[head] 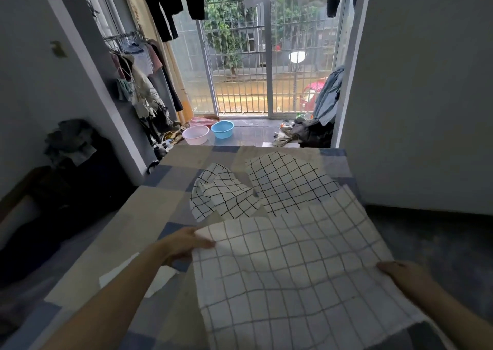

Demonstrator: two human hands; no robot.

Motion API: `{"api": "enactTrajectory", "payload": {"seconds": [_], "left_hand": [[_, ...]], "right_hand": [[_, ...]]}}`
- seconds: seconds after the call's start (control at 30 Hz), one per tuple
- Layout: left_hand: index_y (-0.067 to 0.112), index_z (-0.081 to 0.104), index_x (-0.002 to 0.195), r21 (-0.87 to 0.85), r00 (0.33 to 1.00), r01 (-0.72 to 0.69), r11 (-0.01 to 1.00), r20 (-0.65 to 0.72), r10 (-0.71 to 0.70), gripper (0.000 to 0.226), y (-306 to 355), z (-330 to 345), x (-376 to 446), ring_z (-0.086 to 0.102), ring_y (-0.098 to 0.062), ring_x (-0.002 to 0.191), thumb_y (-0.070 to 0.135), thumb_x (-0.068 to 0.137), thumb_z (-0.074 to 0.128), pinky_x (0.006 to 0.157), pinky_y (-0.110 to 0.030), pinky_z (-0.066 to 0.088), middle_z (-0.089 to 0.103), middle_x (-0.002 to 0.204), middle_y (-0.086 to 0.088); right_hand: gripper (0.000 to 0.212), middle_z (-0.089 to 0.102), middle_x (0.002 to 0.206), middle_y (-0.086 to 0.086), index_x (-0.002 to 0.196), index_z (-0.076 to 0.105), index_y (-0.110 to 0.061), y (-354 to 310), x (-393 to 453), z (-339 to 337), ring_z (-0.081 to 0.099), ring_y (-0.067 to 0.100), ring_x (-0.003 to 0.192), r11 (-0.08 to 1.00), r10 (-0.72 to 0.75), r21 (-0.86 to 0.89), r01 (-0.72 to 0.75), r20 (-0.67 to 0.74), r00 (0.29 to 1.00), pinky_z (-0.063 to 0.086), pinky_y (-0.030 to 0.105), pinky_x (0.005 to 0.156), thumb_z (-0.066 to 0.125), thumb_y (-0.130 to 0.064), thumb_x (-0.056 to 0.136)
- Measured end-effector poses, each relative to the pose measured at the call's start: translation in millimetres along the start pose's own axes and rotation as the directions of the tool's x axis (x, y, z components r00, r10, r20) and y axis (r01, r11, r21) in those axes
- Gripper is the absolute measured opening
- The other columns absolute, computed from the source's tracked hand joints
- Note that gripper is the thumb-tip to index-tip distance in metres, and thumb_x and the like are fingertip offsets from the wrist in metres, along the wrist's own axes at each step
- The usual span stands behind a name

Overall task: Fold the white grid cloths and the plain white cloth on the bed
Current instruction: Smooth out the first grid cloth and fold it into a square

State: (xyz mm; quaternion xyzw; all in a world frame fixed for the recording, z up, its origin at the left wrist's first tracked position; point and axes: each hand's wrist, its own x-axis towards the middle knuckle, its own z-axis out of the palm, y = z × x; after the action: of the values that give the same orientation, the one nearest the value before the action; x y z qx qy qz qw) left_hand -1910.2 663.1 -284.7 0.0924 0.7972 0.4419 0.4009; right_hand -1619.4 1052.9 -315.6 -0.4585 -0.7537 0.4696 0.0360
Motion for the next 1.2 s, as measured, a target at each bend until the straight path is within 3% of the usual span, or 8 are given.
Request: {"api": "enactTrajectory", "payload": {"seconds": [0.13,0.3,0.43,0.53,0.7,0.97,1.1,1.2], "left_hand": [[0.003,0.064,0.1,0.17,0.994,0.076,0.983,-0.093,-0.061,0.018,-12.9,4.1,26.0,0.067,-0.016,0.07,0.001,0.084,0.071,0.062,-0.027,0.056,0.069,0.084,-0.008],[0.006,0.058,0.098,0.369,0.924,0.09,0.925,-0.378,0.061,0.027,-22.6,9.6,76.5,0.061,-0.03,0.091,0.008,0.077,0.074,0.072,-0.037,0.049,0.063,0.097,-0.013],[0.008,0.049,0.107,0.39,0.872,-0.011,0.921,-0.446,0.2,0.028,-14.0,31.7,104.3,0.059,-0.032,0.088,0.0,0.083,0.061,0.063,-0.034,0.046,0.059,0.093,-0.012],[0.016,0.034,0.139,0.521,0.793,-0.004,0.854,-0.518,0.321,0.064,-32.0,63.7,114.0,0.041,-0.032,0.125,0.007,0.081,0.058,0.1,-0.048,0.04,0.039,0.142,-0.014],[0.019,0.038,0.141,0.811,0.704,-0.354,0.465,-0.097,0.704,0.056,-81.1,158.2,93.9,0.02,-0.027,0.146,0.02,0.088,0.056,0.117,-0.051,0.019,0.019,0.159,-0.008],[0.032,0.01,0.154,0.883,0.84,-0.308,0.354,0.078,0.537,0.055,-128.9,196.8,92.5,-0.007,-0.017,0.149,0.042,0.101,0.016,0.118,-0.046,0.003,-0.002,0.163,0.005],[0.034,0.012,0.154,0.882,0.862,-0.287,0.374,0.068,0.502,0.055,-128.2,196.0,90.8,-0.004,-0.017,0.15,0.043,0.1,0.018,0.118,-0.048,0.007,0.003,0.163,0.005],[0.034,0.012,0.154,0.878,0.865,-0.291,0.381,0.072,0.496,0.056,-128.3,195.6,92.1,-0.003,-0.016,0.15,0.044,0.1,0.021,0.118,-0.048,0.007,0.004,0.163,0.005]], "right_hand": [[0.016,0.071,0.076,0.021,0.075,0.073,0.005,27.7,-11.1,19.1,0.061,0.024,0.069,0.999,0.045,0.013,-0.046,0.051,0.998,0.045,0.032,0.063,0.069,-0.008,0.084],[0.026,0.067,0.066,0.018,0.072,0.068,0.006,56.7,3.7,48.1,0.054,0.016,0.061,0.997,0.076,0.014,-0.079,0.119,0.99,0.035,0.028,0.059,0.071,-0.017,0.084],[0.013,0.07,0.061,-0.005,0.068,0.069,-0.018,80.1,10.1,75.7,0.064,0.017,0.065,0.997,0.075,-0.009,-0.074,0.047,0.996,0.049,0.032,0.063,0.076,-0.015,0.079],[0.014,0.071,0.084,-0.004,0.079,0.061,-0.026,103.1,17.1,90.8,0.065,0.022,0.086,0.988,0.146,-0.056,-0.142,0.074,0.986,0.053,0.046,0.082,0.075,-0.023,0.08],[0.028,0.063,0.103,0.015,0.11,0.057,-0.008,95.7,2.9,91.4,0.061,0.031,0.096,0.975,0.208,0.097,-0.202,-0.057,0.976,0.05,0.043,0.079,0.069,-0.017,0.086],[0.017,0.061,0.097,0.016,0.108,0.059,-0.001,57.2,-16.9,85.3,0.054,0.026,0.083,0.998,0.04,0.059,-0.015,-0.448,0.893,0.036,0.029,0.066,0.056,0.0,0.091],[0.036,0.047,0.133,0.005,0.128,0.051,-0.018,28.2,-19.8,173.4,0.044,0.018,0.123,0.872,-0.452,-0.282,0.4,-0.152,0.879,0.041,0.035,0.1,0.052,-0.024,0.093],[0.056,0.019,0.157,0.005,0.146,0.032,-0.021,30.1,-6.5,233.3,0.013,0.018,0.146,0.703,-0.528,-0.498,0.507,0.111,0.842,0.022,0.044,0.116,0.043,-0.037,0.093]]}}
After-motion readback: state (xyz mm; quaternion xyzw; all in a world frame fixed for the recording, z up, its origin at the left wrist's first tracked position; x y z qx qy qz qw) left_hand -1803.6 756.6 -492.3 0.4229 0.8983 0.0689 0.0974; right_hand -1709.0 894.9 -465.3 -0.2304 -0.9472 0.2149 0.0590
